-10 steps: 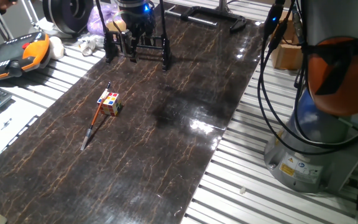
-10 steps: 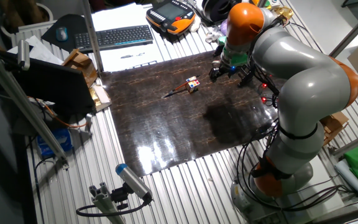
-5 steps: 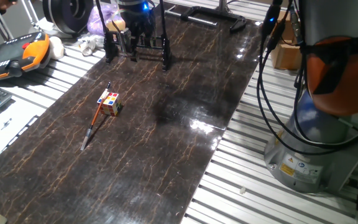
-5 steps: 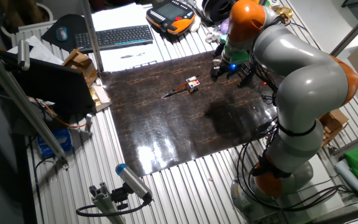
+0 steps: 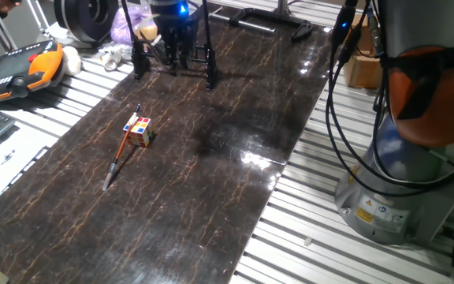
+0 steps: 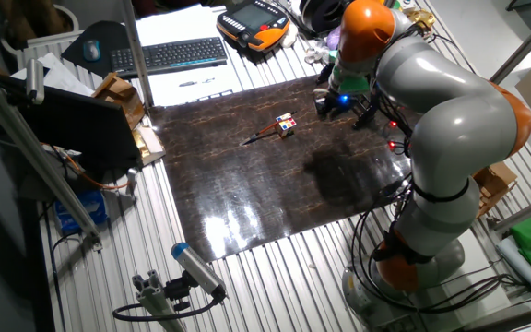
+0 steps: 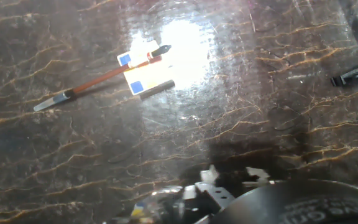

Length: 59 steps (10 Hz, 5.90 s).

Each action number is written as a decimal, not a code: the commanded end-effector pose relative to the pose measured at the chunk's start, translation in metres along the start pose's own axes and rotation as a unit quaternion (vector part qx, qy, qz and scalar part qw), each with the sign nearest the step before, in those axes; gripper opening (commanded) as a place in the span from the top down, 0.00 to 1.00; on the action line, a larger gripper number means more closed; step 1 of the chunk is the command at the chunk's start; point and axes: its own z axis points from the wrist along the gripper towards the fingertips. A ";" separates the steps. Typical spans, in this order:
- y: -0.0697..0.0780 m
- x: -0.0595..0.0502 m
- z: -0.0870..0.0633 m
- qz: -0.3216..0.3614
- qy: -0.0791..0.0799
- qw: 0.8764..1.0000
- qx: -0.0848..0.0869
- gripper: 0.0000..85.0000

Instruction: Place the brush on the pen rack

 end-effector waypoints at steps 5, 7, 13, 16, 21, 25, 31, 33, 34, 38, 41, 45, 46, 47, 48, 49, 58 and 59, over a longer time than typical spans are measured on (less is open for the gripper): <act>0.012 -0.004 0.017 -0.005 -0.007 1.000 0.003 0.99; 0.021 -0.004 0.030 0.005 -0.009 1.000 -0.002 0.99; 0.040 -0.009 0.058 0.024 -0.018 1.000 0.010 0.99; 0.053 -0.008 0.062 0.042 -0.024 0.999 0.020 0.99; 0.080 -0.014 0.063 0.091 -0.016 0.995 0.027 0.99; 0.094 -0.017 0.071 0.143 -0.005 0.990 0.006 0.99; 0.103 -0.024 0.088 0.201 0.013 0.979 -0.012 0.99; 0.103 -0.025 0.087 0.194 0.012 0.981 -0.008 0.99; 0.103 -0.025 0.087 0.190 0.010 0.982 0.007 0.99; 0.103 -0.025 0.087 0.180 0.019 0.983 0.015 0.99; 0.103 -0.025 0.087 0.209 0.023 0.978 0.006 0.99; 0.115 -0.023 0.094 0.292 0.023 0.956 0.000 0.99; 0.121 -0.021 0.098 0.311 0.014 0.950 -0.005 0.99; 0.128 -0.022 0.101 0.324 0.006 0.946 -0.010 0.98; 0.136 -0.025 0.102 0.332 0.003 0.943 -0.013 0.78; 0.142 -0.027 0.102 0.340 0.004 0.940 -0.013 0.70; 0.169 -0.050 0.129 0.416 -0.002 0.909 -0.014 0.53; 0.172 -0.053 0.133 0.423 -0.003 0.906 -0.015 0.53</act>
